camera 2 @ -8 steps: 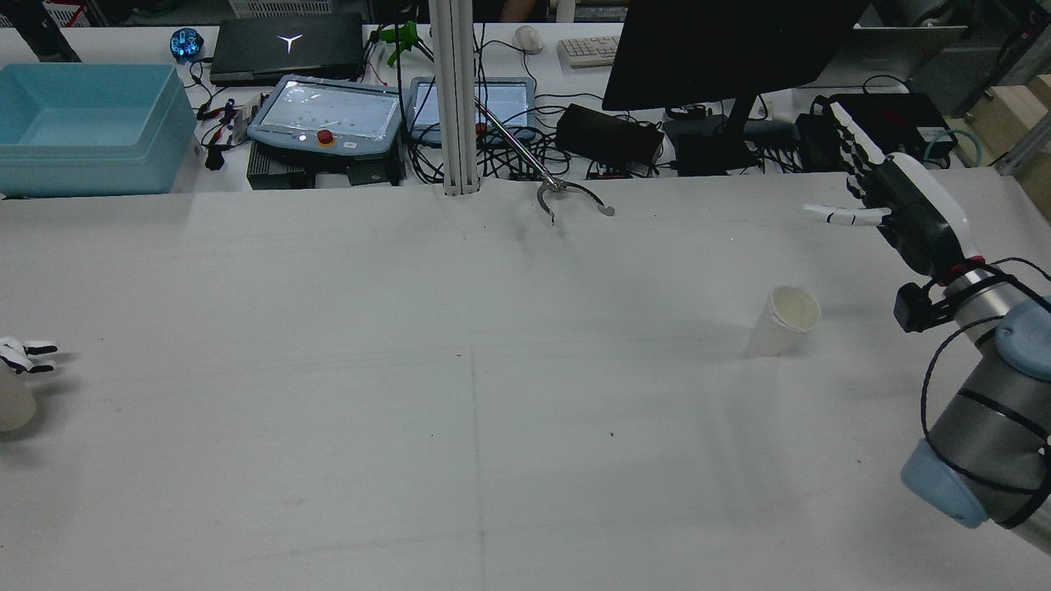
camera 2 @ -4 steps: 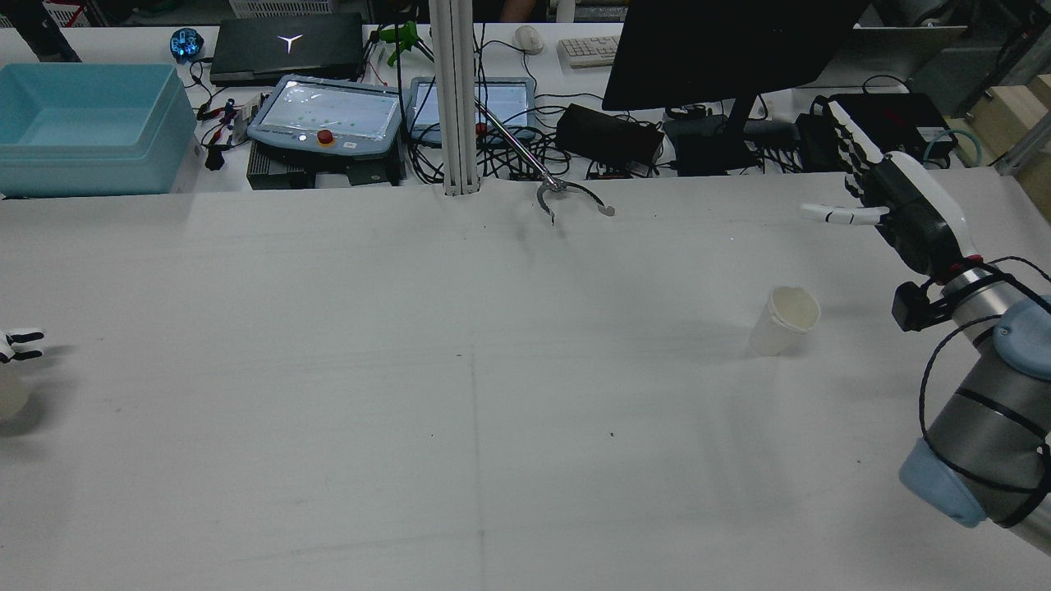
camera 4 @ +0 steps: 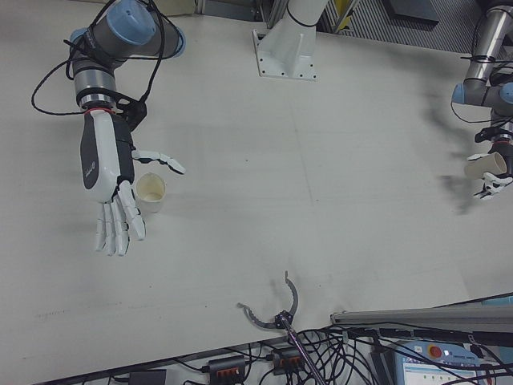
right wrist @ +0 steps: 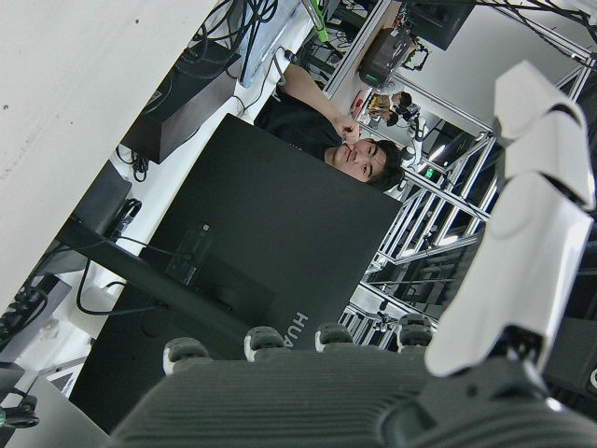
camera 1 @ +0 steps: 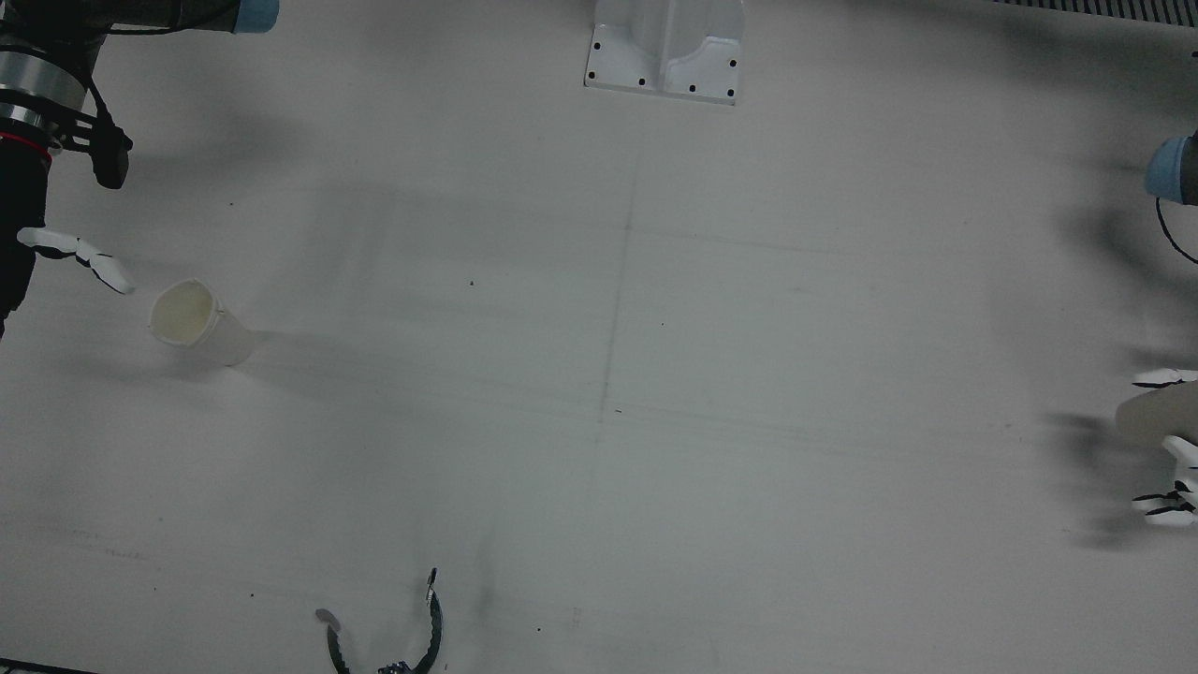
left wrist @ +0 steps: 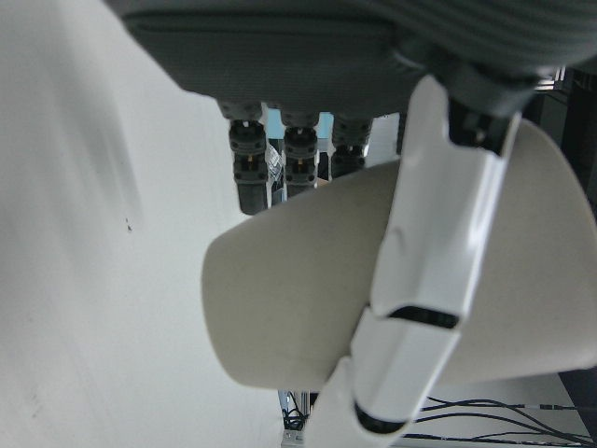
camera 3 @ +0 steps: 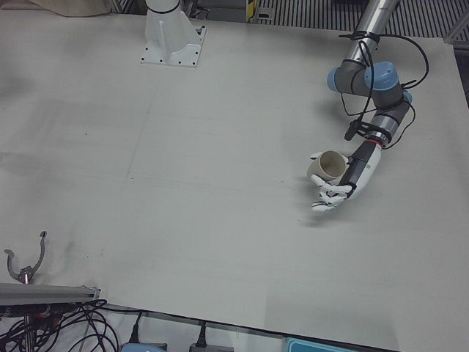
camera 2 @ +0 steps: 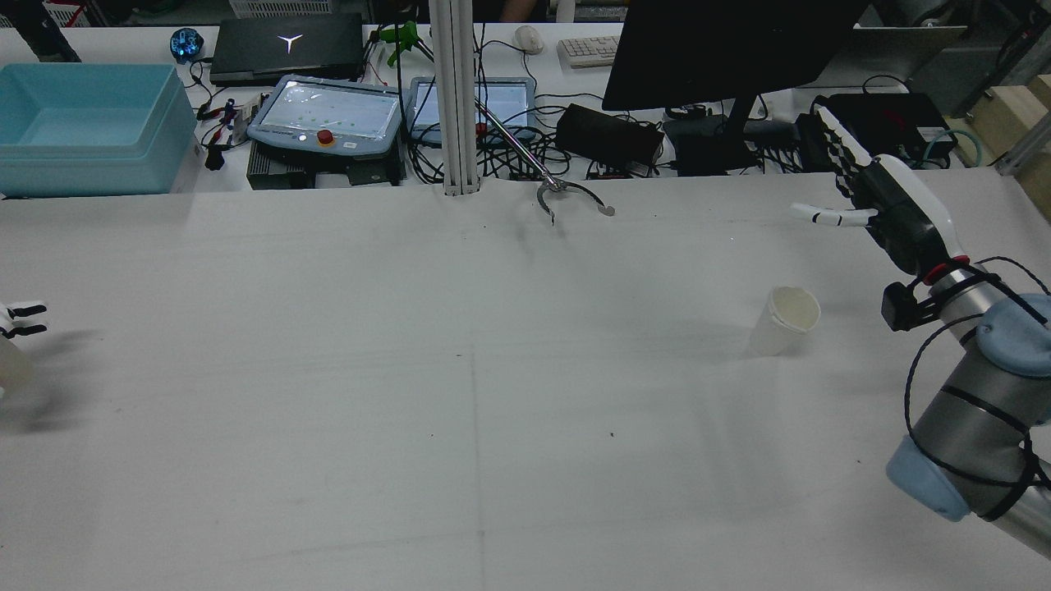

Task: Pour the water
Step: 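Lower the right hand toward the other white paper cup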

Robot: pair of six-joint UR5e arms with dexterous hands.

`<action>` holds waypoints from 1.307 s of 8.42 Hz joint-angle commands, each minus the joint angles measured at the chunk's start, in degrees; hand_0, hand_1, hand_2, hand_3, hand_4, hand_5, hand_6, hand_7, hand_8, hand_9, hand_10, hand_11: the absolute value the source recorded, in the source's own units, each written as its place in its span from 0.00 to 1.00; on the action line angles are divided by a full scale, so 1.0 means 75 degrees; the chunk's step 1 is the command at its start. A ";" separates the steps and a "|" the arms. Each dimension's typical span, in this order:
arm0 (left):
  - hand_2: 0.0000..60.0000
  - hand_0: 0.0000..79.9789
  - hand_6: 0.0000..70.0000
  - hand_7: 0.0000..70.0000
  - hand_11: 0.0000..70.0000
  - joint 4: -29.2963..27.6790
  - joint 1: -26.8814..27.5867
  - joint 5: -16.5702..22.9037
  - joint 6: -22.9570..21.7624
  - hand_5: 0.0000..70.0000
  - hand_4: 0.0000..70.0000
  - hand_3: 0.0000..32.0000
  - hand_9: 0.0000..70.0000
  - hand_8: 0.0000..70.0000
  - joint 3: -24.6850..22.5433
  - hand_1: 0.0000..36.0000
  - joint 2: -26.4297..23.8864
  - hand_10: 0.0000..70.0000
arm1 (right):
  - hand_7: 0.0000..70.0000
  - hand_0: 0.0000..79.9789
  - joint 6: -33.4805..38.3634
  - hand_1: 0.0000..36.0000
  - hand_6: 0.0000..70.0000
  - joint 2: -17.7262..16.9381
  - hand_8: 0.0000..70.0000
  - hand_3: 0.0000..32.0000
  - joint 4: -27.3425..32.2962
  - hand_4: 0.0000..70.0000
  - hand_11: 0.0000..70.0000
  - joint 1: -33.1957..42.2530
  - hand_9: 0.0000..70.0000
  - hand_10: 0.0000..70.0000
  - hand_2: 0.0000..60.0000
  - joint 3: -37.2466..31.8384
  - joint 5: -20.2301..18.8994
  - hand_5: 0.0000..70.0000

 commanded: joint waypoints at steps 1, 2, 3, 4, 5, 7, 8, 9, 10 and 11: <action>0.39 1.00 0.51 1.00 0.36 0.0326 -0.0007 -0.0046 -0.0001 1.00 1.00 0.00 0.37 0.23 -0.0349 1.00 0.0167 0.22 | 0.00 0.58 -0.0007 0.47 0.04 0.0185 0.03 0.58 0.0412 0.00 0.00 -0.0503 0.01 0.00 0.32 -0.0547 -0.0005 0.08; 0.40 1.00 0.51 1.00 0.36 0.0326 -0.0019 -0.0046 -0.0001 1.00 1.00 0.00 0.37 0.23 -0.0349 1.00 0.0179 0.22 | 0.00 0.58 0.0028 0.47 0.04 0.0161 0.03 0.59 0.0717 0.00 0.00 -0.0551 0.01 0.00 0.32 -0.0874 -0.0017 0.08; 0.40 1.00 0.51 1.00 0.36 0.0337 -0.0031 -0.0046 -0.0001 1.00 1.00 0.00 0.37 0.23 -0.0442 1.00 0.0202 0.22 | 0.00 0.58 0.0028 0.48 0.04 0.0172 0.03 0.59 0.0801 0.00 0.00 -0.0784 0.00 0.00 0.33 -0.0993 -0.0005 0.08; 0.41 1.00 0.51 1.00 0.36 0.0372 -0.0054 -0.0046 -0.0001 1.00 1.00 0.00 0.37 0.23 -0.0489 1.00 0.0214 0.22 | 0.00 0.59 0.0028 0.51 0.04 0.0161 0.02 0.62 0.0802 0.00 0.00 -0.0948 0.00 0.00 0.35 -0.1006 -0.0017 0.08; 0.41 1.00 0.51 1.00 0.36 0.0384 -0.0101 -0.0035 -0.0001 1.00 1.00 0.00 0.37 0.24 -0.0490 1.00 0.0296 0.22 | 0.00 0.59 0.0168 0.52 0.04 0.0114 0.02 0.59 0.0837 0.00 0.00 -0.0892 0.00 0.00 0.34 -0.0983 -0.0017 0.08; 0.43 1.00 0.52 1.00 0.36 0.0361 -0.0113 -0.0035 -0.0012 1.00 1.00 0.00 0.37 0.24 -0.0478 1.00 0.0378 0.22 | 0.00 0.60 0.0870 0.52 0.02 -0.0178 0.01 0.51 0.1712 0.00 0.00 -0.0786 0.00 0.00 0.30 -0.0983 -0.0052 0.08; 0.42 1.00 0.52 1.00 0.36 0.0349 -0.0113 -0.0035 -0.0012 1.00 1.00 0.00 0.37 0.24 -0.0443 1.00 0.0378 0.22 | 0.00 0.59 0.0977 0.48 0.02 -0.0504 0.01 0.50 0.1751 0.00 0.00 -0.0774 0.00 0.00 0.25 -0.0820 -0.0075 0.08; 0.44 1.00 0.52 1.00 0.36 0.0326 -0.0113 -0.0035 -0.0012 1.00 1.00 0.00 0.37 0.24 -0.0408 1.00 0.0390 0.22 | 0.00 0.58 0.0966 0.44 0.04 -0.0936 0.01 0.54 0.1879 0.00 0.00 -0.0821 0.00 0.00 0.24 -0.0749 -0.0075 0.07; 0.42 1.00 0.52 1.00 0.36 0.0314 -0.0113 -0.0035 -0.0001 1.00 1.00 0.00 0.37 0.24 -0.0408 1.00 0.0425 0.22 | 0.00 0.58 0.0966 0.44 0.01 -0.1277 0.00 0.54 0.2379 0.00 0.00 -0.0914 0.00 0.00 0.24 -0.0806 -0.0075 0.07; 0.41 1.00 0.52 1.00 0.36 0.0325 -0.0101 -0.0035 -0.0001 1.00 1.00 0.00 0.37 0.24 -0.0408 1.00 0.0425 0.22 | 0.00 0.57 0.0954 0.41 0.00 -0.1385 0.00 0.46 0.2523 0.00 0.00 -0.0926 0.00 0.00 0.23 -0.0830 -0.0075 0.06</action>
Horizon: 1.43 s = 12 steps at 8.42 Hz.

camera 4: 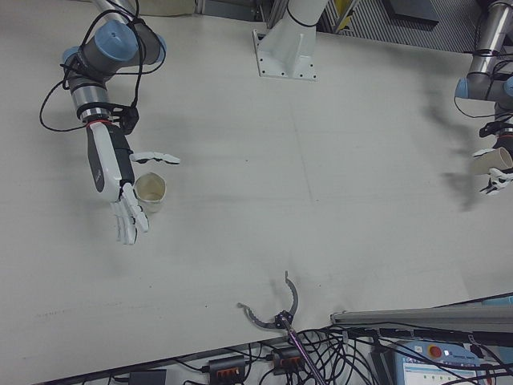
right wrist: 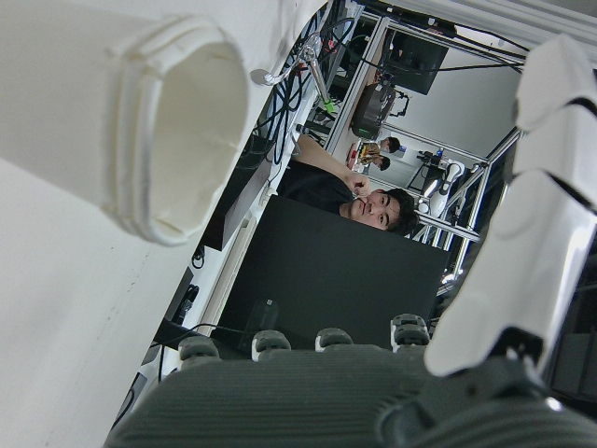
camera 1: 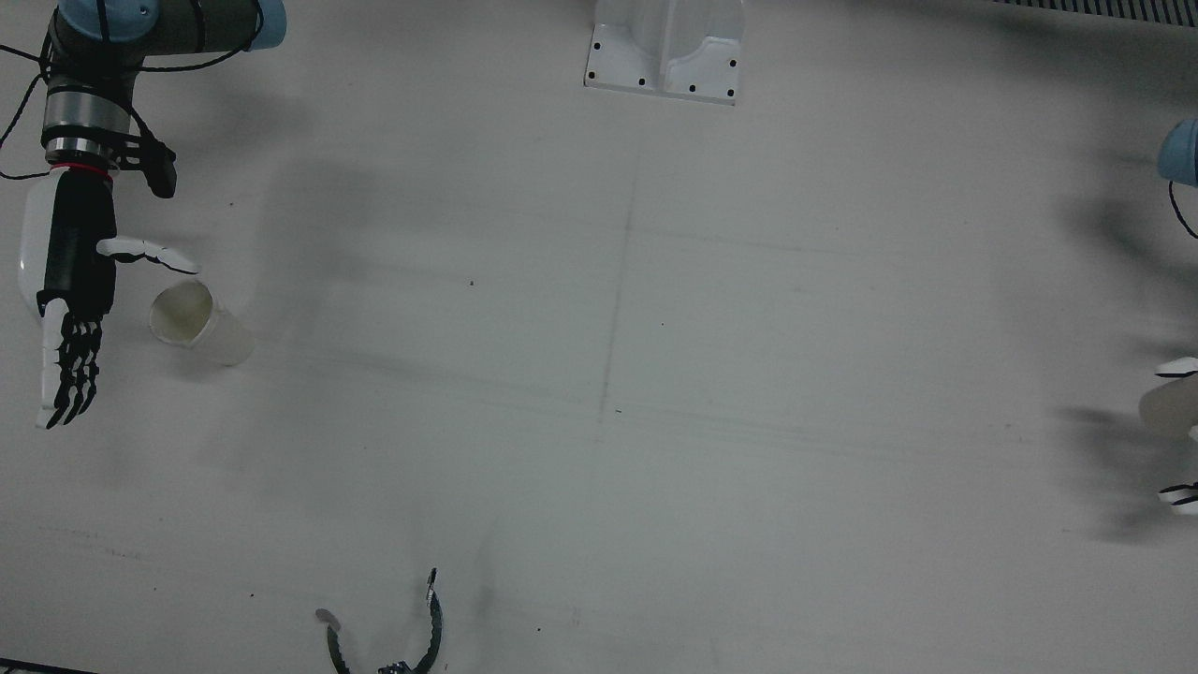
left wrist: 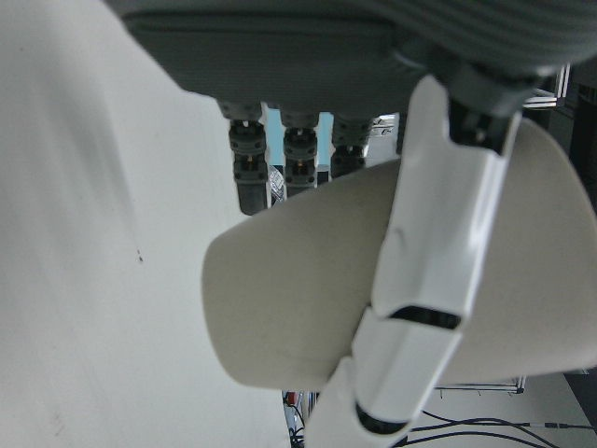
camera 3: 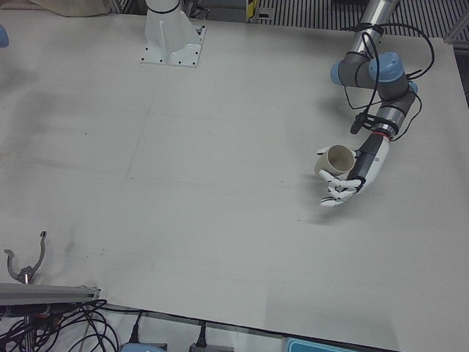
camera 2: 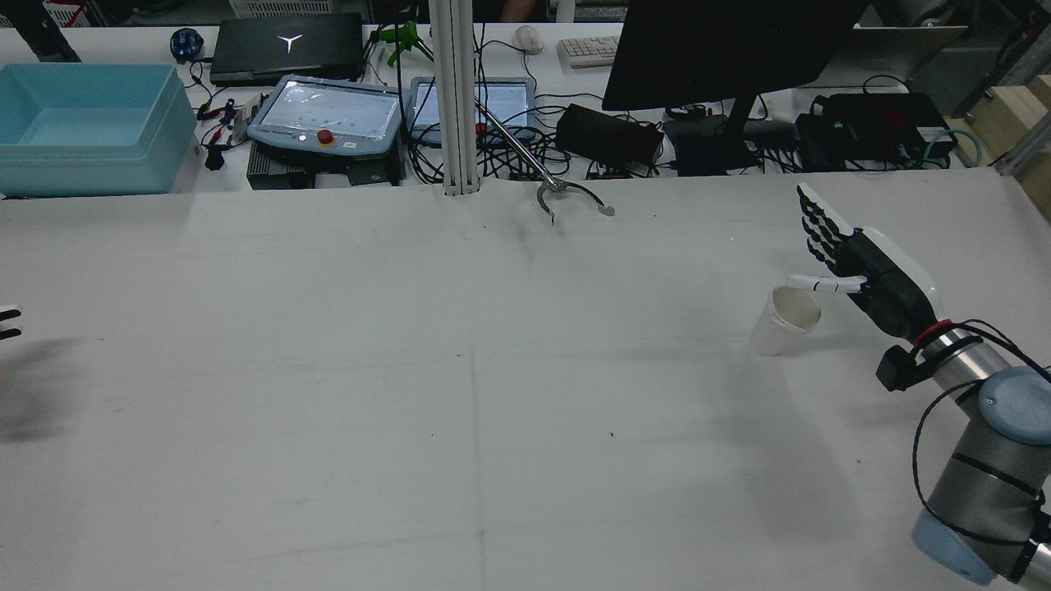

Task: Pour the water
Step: 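Wrap the right hand fingers around the white paper cup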

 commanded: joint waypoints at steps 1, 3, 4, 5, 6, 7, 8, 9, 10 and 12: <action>0.36 1.00 0.52 1.00 0.36 -0.0005 -0.0001 0.0000 0.0008 1.00 1.00 0.00 0.37 0.24 0.0016 1.00 0.0030 0.22 | 0.00 0.56 -0.0049 0.40 0.00 -0.0510 0.00 0.47 0.0534 0.00 0.00 -0.0093 0.00 0.00 0.25 -0.0040 0.0064 0.05; 0.25 1.00 0.51 1.00 0.36 -0.0005 -0.0013 0.0012 0.0008 1.00 1.00 0.00 0.37 0.24 -0.0066 1.00 0.0041 0.22 | 0.00 0.55 -0.0503 0.42 0.00 -0.0405 0.00 0.43 0.0696 0.00 0.00 -0.0163 0.00 0.00 0.32 -0.0157 0.1112 0.04; 0.25 1.00 0.51 1.00 0.36 -0.0017 -0.0013 0.0000 -0.0004 1.00 1.00 0.00 0.37 0.24 -0.0101 1.00 0.0134 0.22 | 0.00 0.55 -0.0704 0.42 0.00 -0.0126 0.00 0.30 0.1174 0.00 0.00 -0.0186 0.00 0.00 0.33 -0.0656 0.1294 0.04; 0.25 1.00 0.52 1.00 0.36 -0.0052 -0.0025 0.0000 -0.0004 1.00 1.00 0.00 0.37 0.24 -0.0102 1.00 0.0193 0.22 | 0.00 0.53 -0.0729 0.40 0.00 0.0364 0.00 0.20 0.1457 0.00 0.00 -0.0221 0.00 0.00 0.32 -0.1415 0.1354 0.03; 0.27 1.00 0.52 1.00 0.36 -0.0052 -0.0036 0.0012 -0.0004 1.00 1.00 0.00 0.37 0.24 -0.0102 1.00 0.0205 0.22 | 0.00 0.54 -0.0729 0.41 0.00 0.0415 0.00 0.29 0.1808 0.00 0.00 -0.0547 0.00 0.00 0.32 -0.1759 0.1551 0.04; 0.26 1.00 0.52 1.00 0.36 -0.0063 -0.0094 0.0012 -0.0004 1.00 1.00 0.00 0.37 0.24 -0.0113 1.00 0.0205 0.22 | 0.00 0.53 -0.0718 0.39 0.00 0.0416 0.00 0.32 0.1916 0.00 0.00 -0.0654 0.00 0.00 0.31 -0.1821 0.1577 0.04; 0.25 1.00 0.52 1.00 0.35 -0.0087 -0.0095 0.0012 -0.0004 1.00 1.00 0.00 0.37 0.24 -0.0171 1.00 0.0321 0.22 | 0.00 0.53 -0.0683 0.39 0.00 0.0416 0.00 0.34 0.1928 0.00 0.00 -0.0725 0.00 0.00 0.31 -0.1717 0.1577 0.04; 0.25 1.00 0.52 1.00 0.35 -0.0075 -0.0083 0.0012 -0.0004 1.00 1.00 0.00 0.37 0.24 -0.0265 1.00 0.0415 0.22 | 0.00 0.53 -0.0671 0.39 0.00 0.0381 0.00 0.36 0.2068 0.00 0.00 -0.0795 0.00 0.00 0.31 -0.1716 0.1577 0.04; 0.23 1.00 0.52 1.00 0.35 -0.0075 -0.0095 0.0012 -0.0004 1.00 1.00 0.00 0.37 0.24 -0.0266 1.00 0.0428 0.22 | 0.00 0.54 -0.0659 0.39 0.00 0.0346 0.00 0.36 0.2208 0.00 0.00 -0.0808 0.00 0.00 0.31 -0.1693 0.1577 0.04; 0.26 1.00 0.52 1.00 0.36 -0.0099 -0.0095 0.0012 -0.0016 1.00 1.00 0.00 0.37 0.24 -0.0266 1.00 0.0521 0.22 | 0.00 0.57 -0.0659 0.46 0.00 0.0218 0.00 0.31 0.2256 0.00 0.00 -0.1040 0.00 0.00 0.33 -0.1355 0.1588 0.04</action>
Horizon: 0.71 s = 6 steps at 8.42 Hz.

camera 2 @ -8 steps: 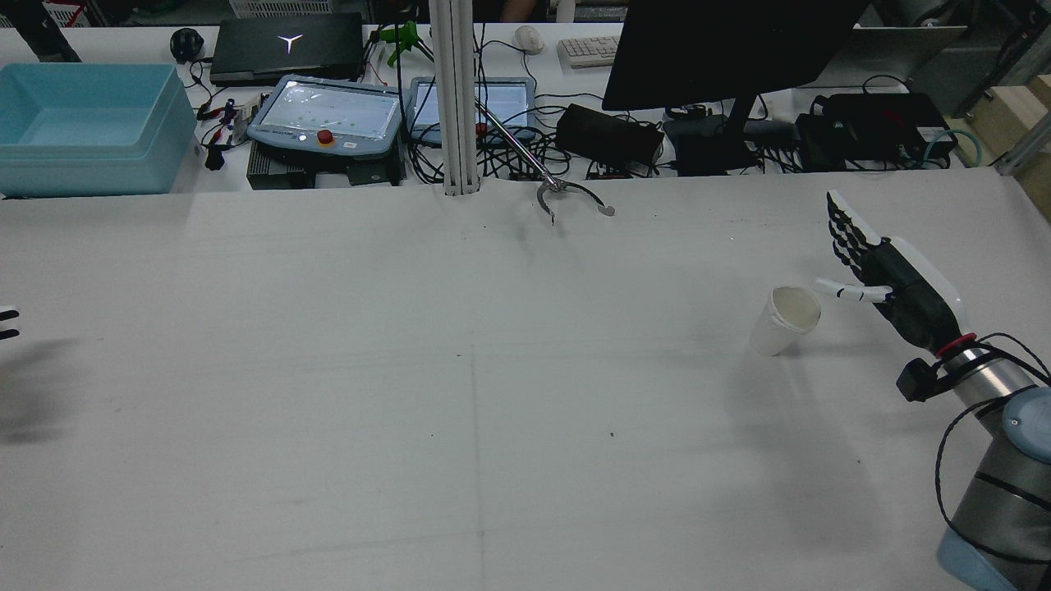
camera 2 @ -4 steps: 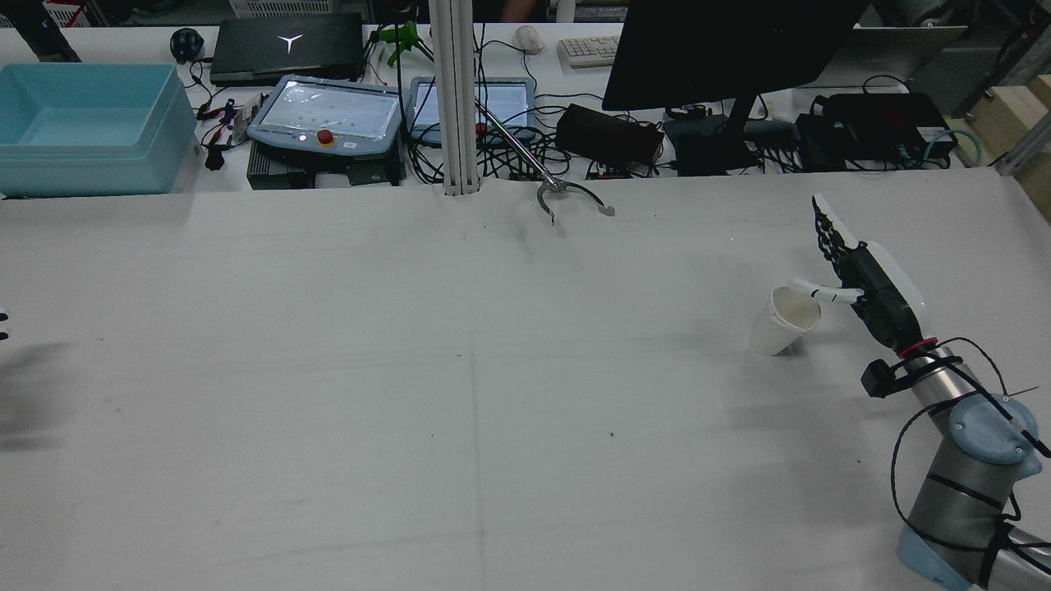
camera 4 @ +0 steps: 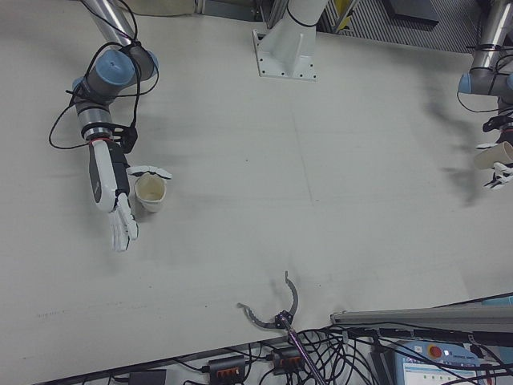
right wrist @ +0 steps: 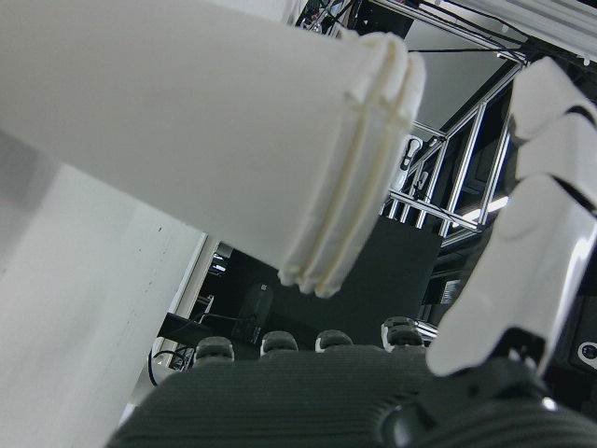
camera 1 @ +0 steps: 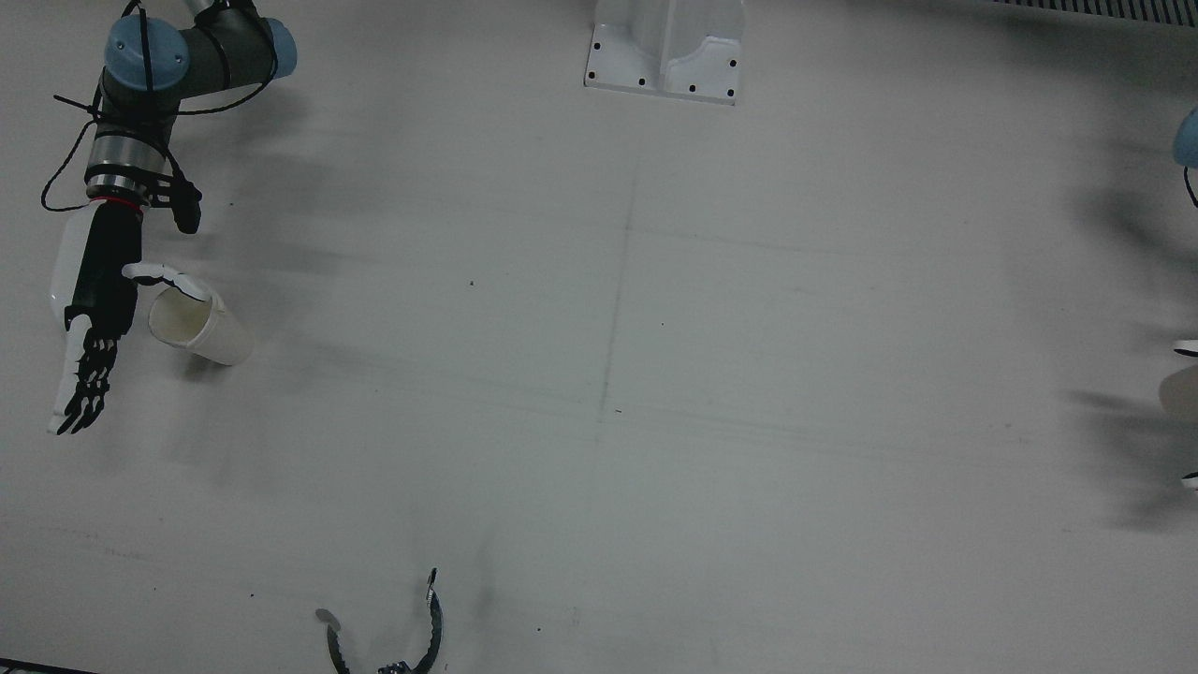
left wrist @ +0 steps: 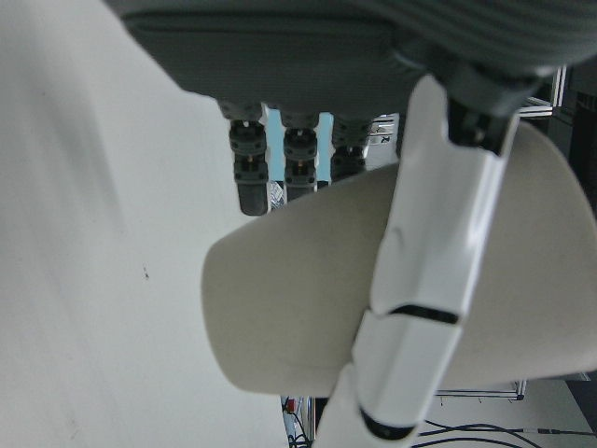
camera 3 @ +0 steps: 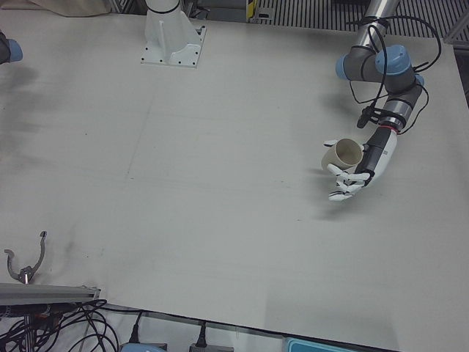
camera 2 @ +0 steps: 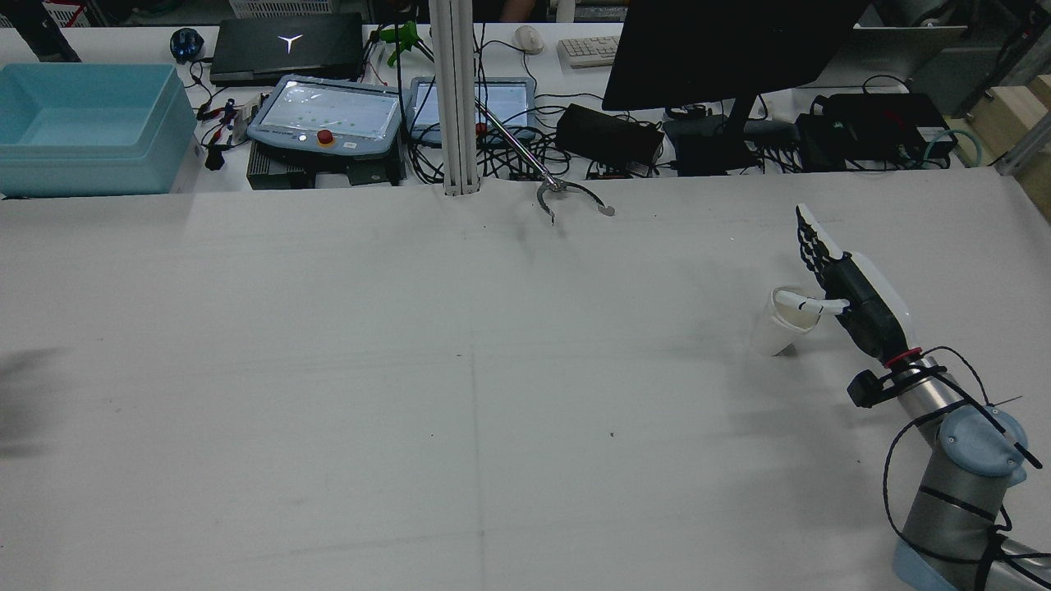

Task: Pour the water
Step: 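Wrap the right hand fingers around the white paper cup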

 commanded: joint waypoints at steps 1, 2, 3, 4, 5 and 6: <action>0.25 1.00 0.52 1.00 0.36 -0.0019 -0.0004 0.0000 0.0000 1.00 1.00 0.00 0.37 0.24 -0.0013 1.00 0.0109 0.22 | 0.00 0.57 0.0004 0.45 0.00 -0.0232 0.00 0.36 0.0104 0.00 0.00 -0.0310 0.00 0.00 0.33 0.0432 0.0030 0.04; 0.27 1.00 0.52 1.00 0.36 -0.0019 0.0007 0.0000 0.0000 1.00 1.00 0.00 0.37 0.24 -0.0013 1.00 0.0097 0.22 | 0.00 0.57 0.0004 0.47 0.00 -0.0361 0.00 0.38 0.0116 0.00 0.00 -0.0334 0.00 0.00 0.35 0.0444 0.0030 0.04; 0.26 1.00 0.52 1.00 0.36 -0.0019 0.0007 0.0000 0.0000 1.00 1.00 0.00 0.37 0.24 -0.0013 1.00 0.0097 0.22 | 0.00 0.58 0.0108 0.49 0.00 -0.0501 0.00 0.41 0.0116 0.00 0.00 -0.0369 0.00 0.00 0.36 0.0502 0.0007 0.04; 0.27 1.00 0.52 1.00 0.36 -0.0019 0.0019 0.0000 0.0000 1.00 1.00 0.00 0.37 0.24 -0.0013 1.00 0.0097 0.22 | 0.00 0.58 0.0225 0.51 0.00 -0.0712 0.00 0.43 0.0116 0.00 0.00 -0.0416 0.00 0.00 0.38 0.0665 0.0007 0.05; 0.27 1.00 0.52 1.00 0.36 -0.0008 0.0019 0.0000 0.0000 1.00 1.00 0.00 0.37 0.24 -0.0001 1.00 0.0097 0.22 | 0.00 0.59 0.0238 0.53 0.00 -0.0772 0.00 0.41 0.0116 0.00 0.00 -0.0428 0.00 0.00 0.39 0.0656 -0.0005 0.05; 0.27 1.00 0.53 1.00 0.36 -0.0008 0.0019 0.0000 0.0000 1.00 1.00 0.00 0.37 0.24 -0.0013 1.00 0.0097 0.22 | 0.00 0.59 0.0238 0.55 0.00 -0.0807 0.00 0.43 0.0116 0.00 0.00 -0.0486 0.00 0.00 0.40 0.0563 0.0006 0.06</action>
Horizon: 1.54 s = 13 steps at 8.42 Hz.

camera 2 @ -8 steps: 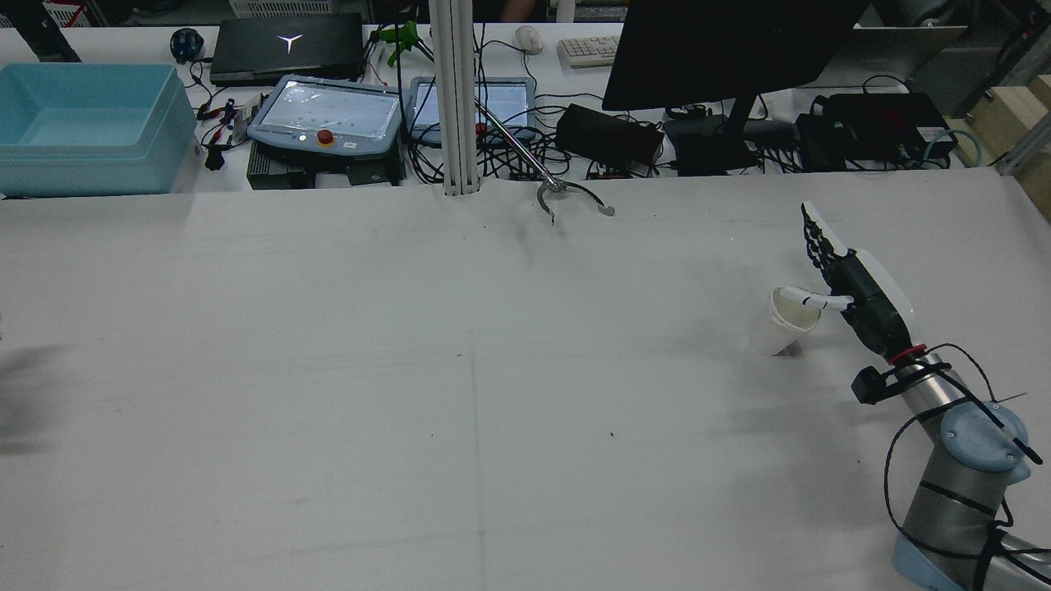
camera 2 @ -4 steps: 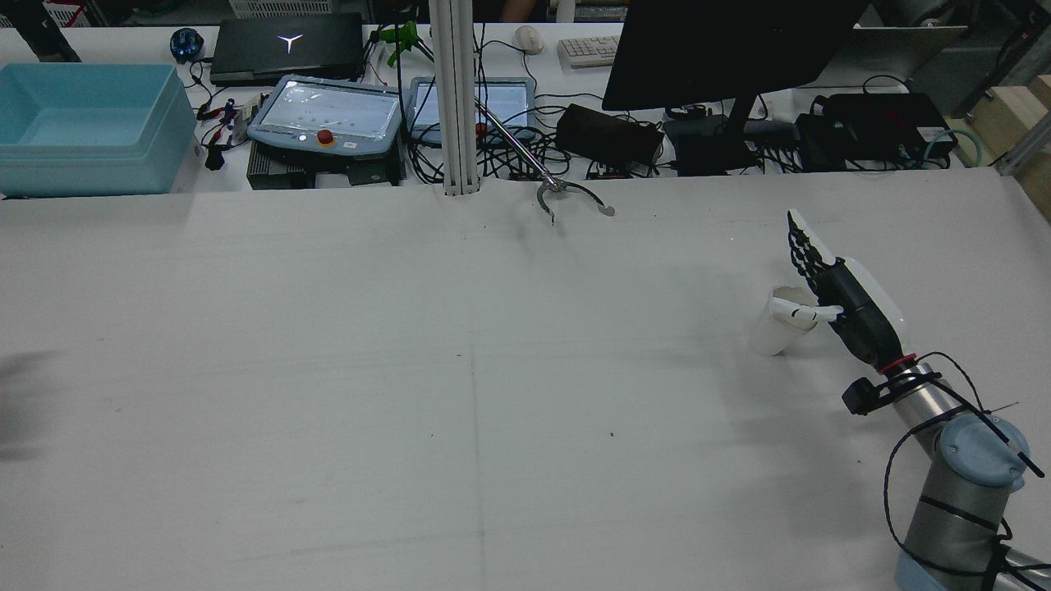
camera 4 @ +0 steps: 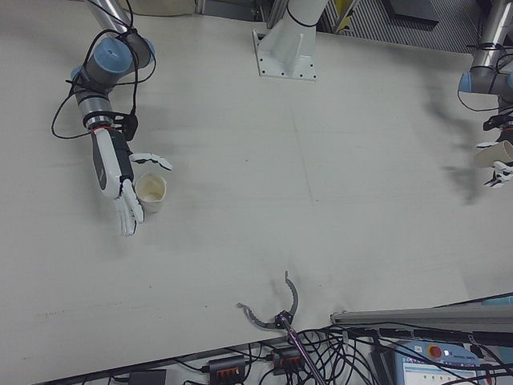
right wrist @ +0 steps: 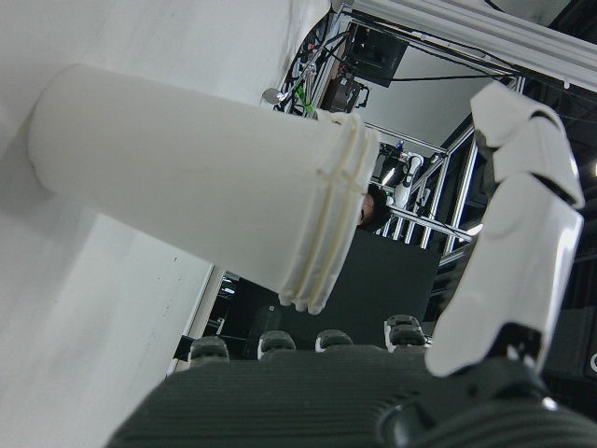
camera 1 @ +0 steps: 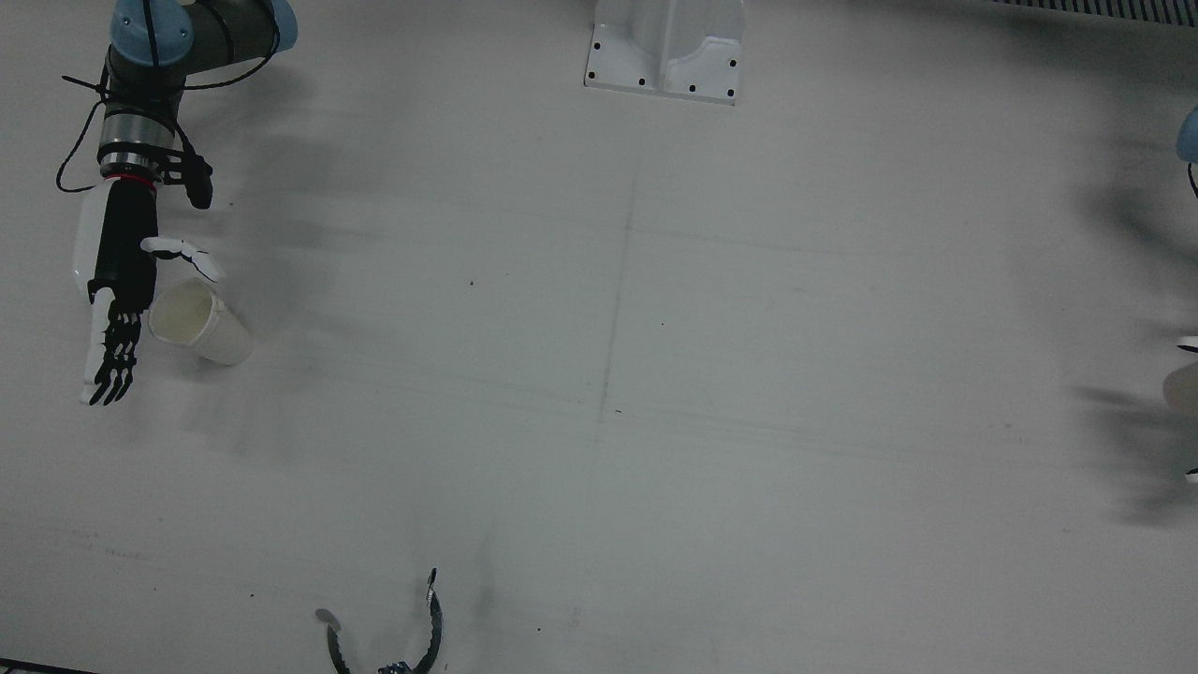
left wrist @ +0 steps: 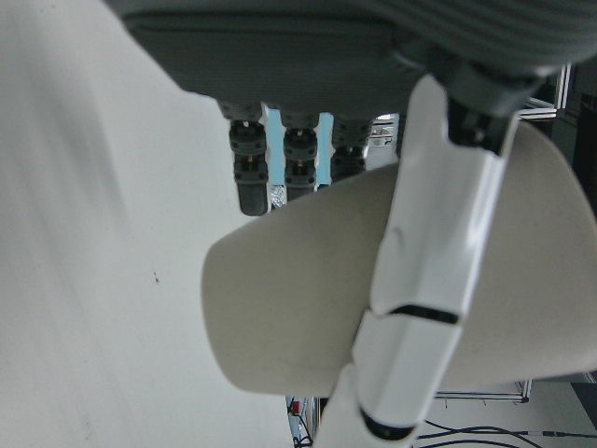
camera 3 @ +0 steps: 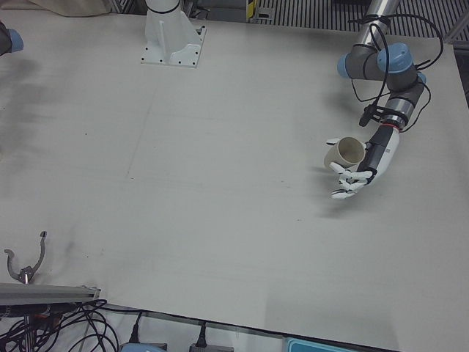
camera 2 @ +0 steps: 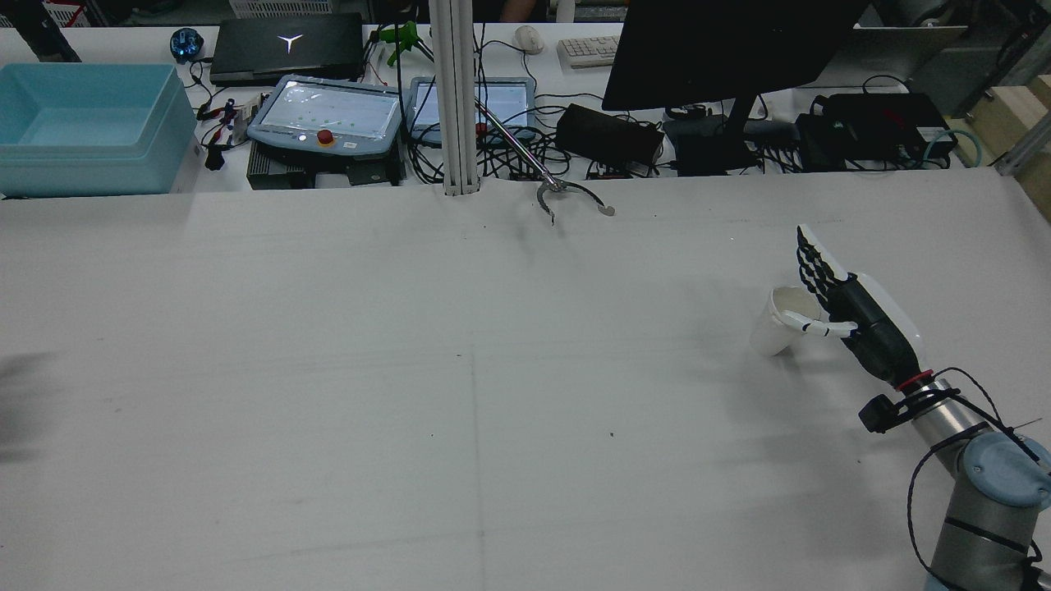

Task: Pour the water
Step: 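Wrap the right hand fingers around the white paper cup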

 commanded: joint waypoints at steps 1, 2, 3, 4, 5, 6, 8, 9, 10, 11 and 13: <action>0.27 1.00 0.53 1.00 0.36 0.0008 -0.0006 0.0000 0.0000 1.00 1.00 0.00 0.37 0.25 -0.0003 1.00 0.0001 0.22 | 0.00 0.59 0.0072 0.55 0.00 -0.0172 0.00 0.43 0.0001 0.00 0.00 -0.0195 0.00 0.00 0.40 -0.0175 0.0012 0.06; 0.26 1.00 0.53 1.00 0.36 0.0008 -0.0006 0.0000 0.0000 1.00 1.00 0.00 0.37 0.24 -0.0014 1.00 0.0001 0.22 | 0.00 0.58 0.0072 0.53 0.00 -0.0126 0.00 0.46 0.0001 0.00 0.00 -0.0312 0.00 0.00 0.40 -0.0281 0.0001 0.06; 0.27 1.00 0.53 1.00 0.36 -0.0003 -0.0006 0.0000 0.0000 1.00 1.00 0.00 0.37 0.24 -0.0003 1.00 0.0001 0.22 | 0.00 0.58 0.0072 0.52 0.00 -0.0090 0.00 0.46 0.0001 0.00 0.00 -0.0359 0.00 0.00 0.40 -0.0293 0.0001 0.06; 0.27 1.00 0.53 1.00 0.36 -0.0003 -0.0018 -0.0012 -0.0011 1.00 1.00 0.00 0.37 0.24 -0.0014 1.00 0.0001 0.22 | 0.00 0.58 0.0072 0.52 0.00 -0.0067 0.00 0.44 0.0001 0.00 0.00 -0.0406 0.00 0.00 0.40 -0.0305 0.0012 0.06; 0.27 1.00 0.53 1.00 0.36 -0.0015 -0.0030 -0.0012 -0.0012 1.00 1.00 0.00 0.37 0.25 -0.0014 1.00 0.0012 0.22 | 0.00 0.58 0.0084 0.51 0.00 -0.0067 0.00 0.44 0.0001 0.00 0.00 -0.0407 0.00 0.00 0.40 -0.0305 0.0012 0.06; 0.27 1.00 0.53 1.00 0.36 -0.0038 -0.0053 -0.0012 -0.0012 1.00 1.00 0.00 0.37 0.24 -0.0014 1.00 0.0070 0.22 | 0.00 0.58 0.0119 0.51 0.00 -0.0067 0.00 0.44 0.0001 0.00 0.00 -0.0395 0.00 0.00 0.40 -0.0305 0.0012 0.06; 0.28 1.00 0.53 1.00 0.36 -0.0074 -0.0053 -0.0012 -0.0012 1.00 1.00 0.00 0.37 0.24 -0.0003 1.00 0.0129 0.22 | 0.00 0.58 0.0689 0.51 0.00 -0.0055 0.00 0.45 -0.0010 0.00 0.00 -0.0383 0.00 0.00 0.40 -0.0247 0.0012 0.07; 0.28 1.00 0.53 1.00 0.36 -0.0074 -0.0030 0.0000 0.0000 1.00 1.00 0.00 0.37 0.24 -0.0003 1.00 0.0129 0.22 | 0.00 0.58 0.0972 0.51 0.00 0.0038 0.00 0.44 -0.0022 0.00 0.00 -0.0360 0.00 0.00 0.41 -0.0247 0.0012 0.07; 0.28 1.00 0.53 1.00 0.36 -0.0062 -0.0018 0.0000 0.0000 1.00 1.00 0.00 0.37 0.24 0.0009 1.00 0.0129 0.22 | 0.00 0.58 0.1125 0.52 0.03 0.0039 0.00 0.44 -0.0022 0.00 0.00 -0.0371 0.00 0.00 0.42 -0.0258 0.0012 0.08; 0.27 1.00 0.53 1.00 0.36 -0.0062 -0.0018 0.0000 0.0000 1.00 1.00 0.00 0.37 0.25 0.0021 1.00 0.0129 0.22 | 0.00 0.59 0.1150 0.53 0.05 0.0039 0.00 0.45 0.0001 0.00 0.00 -0.0372 0.00 0.00 0.42 -0.0282 0.0024 0.08; 0.28 1.00 0.53 1.00 0.36 -0.0074 -0.0006 0.0000 0.0000 1.00 1.00 0.00 0.37 0.25 0.0102 1.00 0.0129 0.22 | 0.00 0.58 0.1150 0.48 0.10 0.0051 0.02 0.31 0.0001 0.00 0.00 -0.0372 0.00 0.00 0.43 -0.0305 0.0024 0.08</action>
